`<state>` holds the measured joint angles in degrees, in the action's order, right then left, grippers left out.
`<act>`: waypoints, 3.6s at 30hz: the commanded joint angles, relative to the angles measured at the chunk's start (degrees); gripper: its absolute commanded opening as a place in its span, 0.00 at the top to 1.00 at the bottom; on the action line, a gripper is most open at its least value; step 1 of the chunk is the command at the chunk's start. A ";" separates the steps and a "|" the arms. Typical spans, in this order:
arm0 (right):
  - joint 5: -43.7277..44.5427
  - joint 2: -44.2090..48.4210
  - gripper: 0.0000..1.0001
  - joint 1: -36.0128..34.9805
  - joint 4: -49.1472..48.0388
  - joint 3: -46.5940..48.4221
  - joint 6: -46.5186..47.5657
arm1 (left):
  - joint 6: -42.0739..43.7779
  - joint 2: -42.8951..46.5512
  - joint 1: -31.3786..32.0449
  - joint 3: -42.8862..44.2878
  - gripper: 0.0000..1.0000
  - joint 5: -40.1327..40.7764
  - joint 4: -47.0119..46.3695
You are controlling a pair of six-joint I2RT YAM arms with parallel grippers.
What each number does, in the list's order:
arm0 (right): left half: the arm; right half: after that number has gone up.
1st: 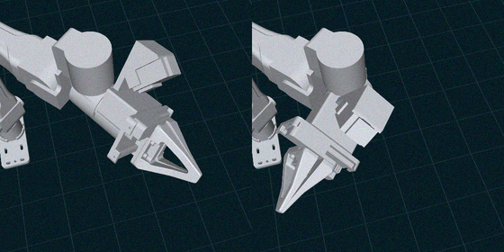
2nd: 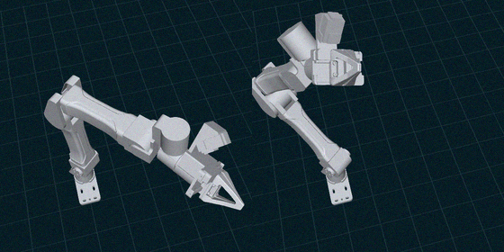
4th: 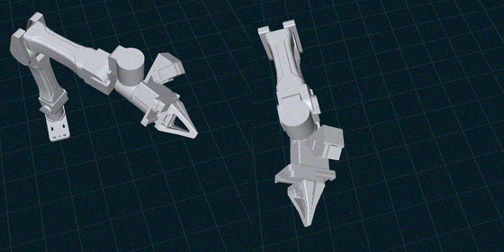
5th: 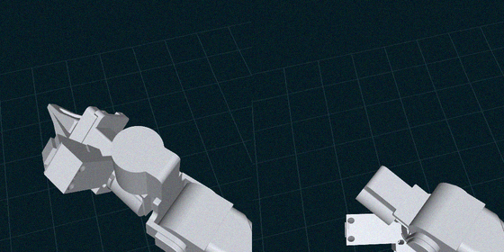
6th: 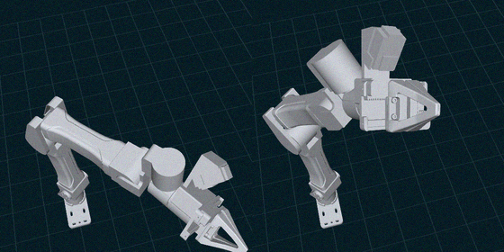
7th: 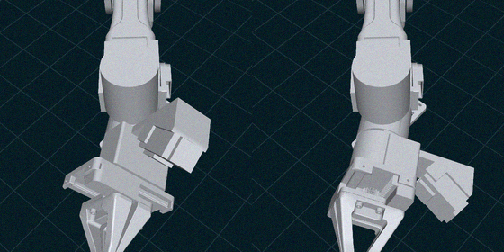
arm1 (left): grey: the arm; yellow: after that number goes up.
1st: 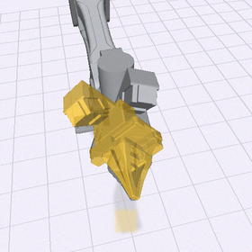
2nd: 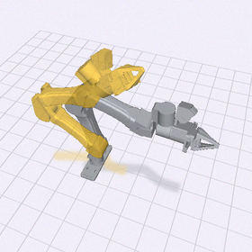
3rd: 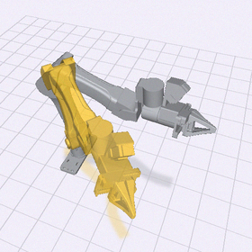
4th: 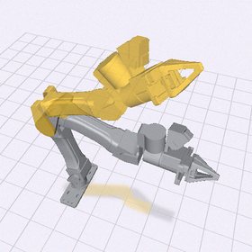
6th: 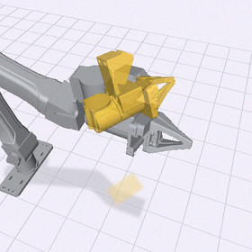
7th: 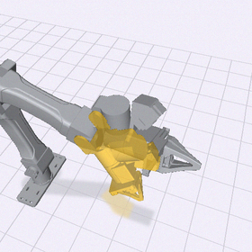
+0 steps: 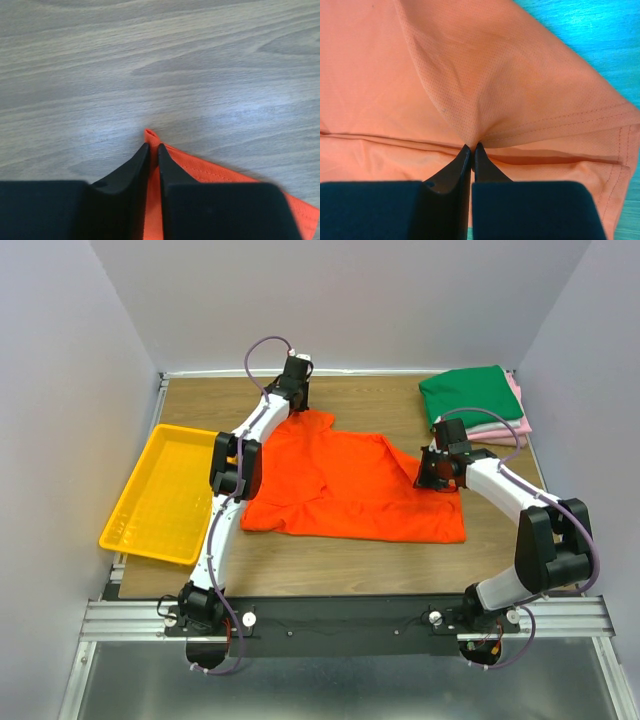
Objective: Fold and stack the t-shirts
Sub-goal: Fold the tshirt
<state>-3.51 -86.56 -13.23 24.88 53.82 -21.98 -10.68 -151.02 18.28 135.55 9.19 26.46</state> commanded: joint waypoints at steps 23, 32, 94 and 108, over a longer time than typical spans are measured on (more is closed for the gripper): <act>12.47 -9.58 0.98 2.77 -0.36 13.84 0.44 | 6.28 9.60 -4.92 -3.80 1.00 -7.08 -10.72; 17.92 -11.44 1.00 4.27 0.52 17.28 3.08 | 5.32 23.65 -5.80 -25.29 1.00 -13.15 -22.31; 20.13 6.49 0.29 4.27 2.01 1.36 0.18 | -14.01 77.36 0.43 -92.75 0.54 -8.75 -27.26; 7.91 -4.22 0.28 4.27 -2.73 7.00 3.61 | -17.88 61.47 6.85 -83.70 0.53 -7.96 -32.61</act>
<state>8.75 -88.44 -9.15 24.73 60.10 -19.79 -26.85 -85.08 24.21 49.58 0.75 -4.40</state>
